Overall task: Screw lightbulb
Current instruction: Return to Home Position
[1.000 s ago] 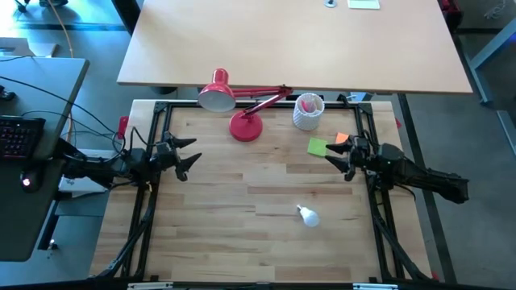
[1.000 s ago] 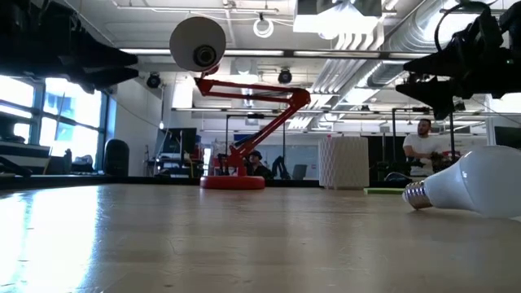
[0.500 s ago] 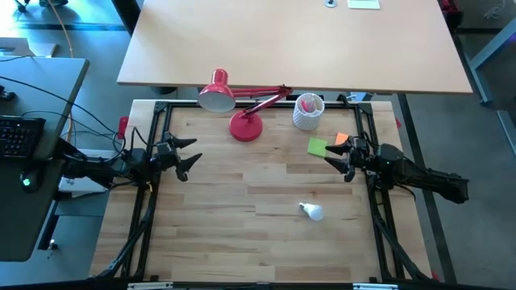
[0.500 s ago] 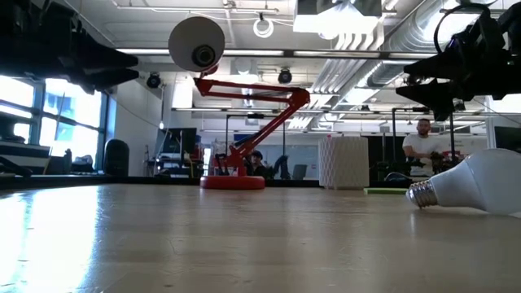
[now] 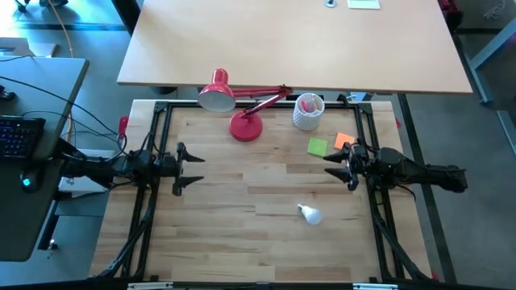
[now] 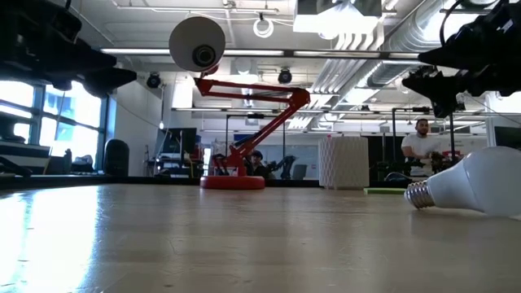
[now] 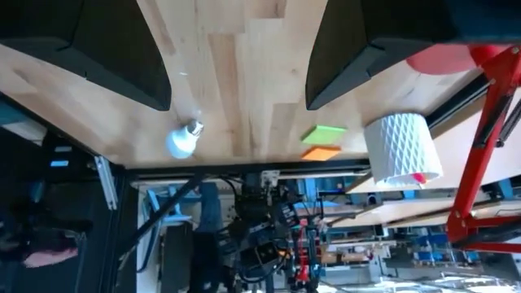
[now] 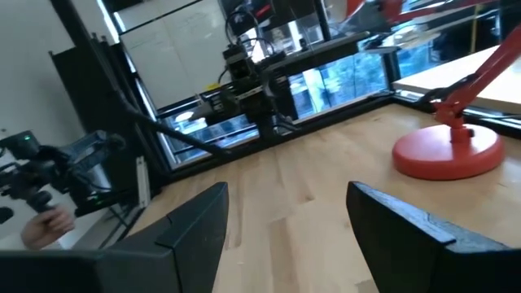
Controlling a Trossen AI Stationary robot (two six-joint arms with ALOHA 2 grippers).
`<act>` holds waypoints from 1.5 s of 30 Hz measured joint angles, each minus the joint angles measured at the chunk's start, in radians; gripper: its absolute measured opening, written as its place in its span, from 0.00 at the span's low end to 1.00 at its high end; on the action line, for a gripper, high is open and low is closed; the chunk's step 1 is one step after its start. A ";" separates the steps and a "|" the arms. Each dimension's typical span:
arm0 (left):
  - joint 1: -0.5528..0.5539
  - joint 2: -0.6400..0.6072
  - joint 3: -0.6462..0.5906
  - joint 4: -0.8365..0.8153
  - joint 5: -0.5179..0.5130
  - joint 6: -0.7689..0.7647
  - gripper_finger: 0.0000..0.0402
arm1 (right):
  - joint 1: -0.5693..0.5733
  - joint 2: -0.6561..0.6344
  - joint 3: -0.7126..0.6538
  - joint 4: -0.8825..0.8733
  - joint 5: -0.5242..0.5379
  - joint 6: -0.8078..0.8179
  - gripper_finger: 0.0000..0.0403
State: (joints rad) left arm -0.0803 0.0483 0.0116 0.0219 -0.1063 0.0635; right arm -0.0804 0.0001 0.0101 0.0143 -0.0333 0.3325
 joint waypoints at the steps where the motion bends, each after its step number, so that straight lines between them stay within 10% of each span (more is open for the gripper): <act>1: 0.000 0.001 0.000 0.000 -0.003 0.000 0.70 | 0.006 0.003 0.000 0.000 0.000 0.000 0.61; 16: 0.000 0.005 0.000 0.002 -0.011 -0.007 0.70 | 0.008 0.005 0.000 0.002 0.008 -0.133 0.61; 25: 0.000 0.005 0.000 0.002 -0.011 -0.007 0.70 | -0.006 0.007 0.000 0.032 0.246 -0.383 0.61; 45: 0.000 0.005 0.000 0.002 -0.011 -0.007 0.70 | -0.018 0.007 0.000 0.029 0.221 -0.491 0.61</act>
State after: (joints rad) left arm -0.0799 0.0532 0.0116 0.0235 -0.1177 0.0562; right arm -0.0982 0.0071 0.0101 0.0429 0.1875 -0.1581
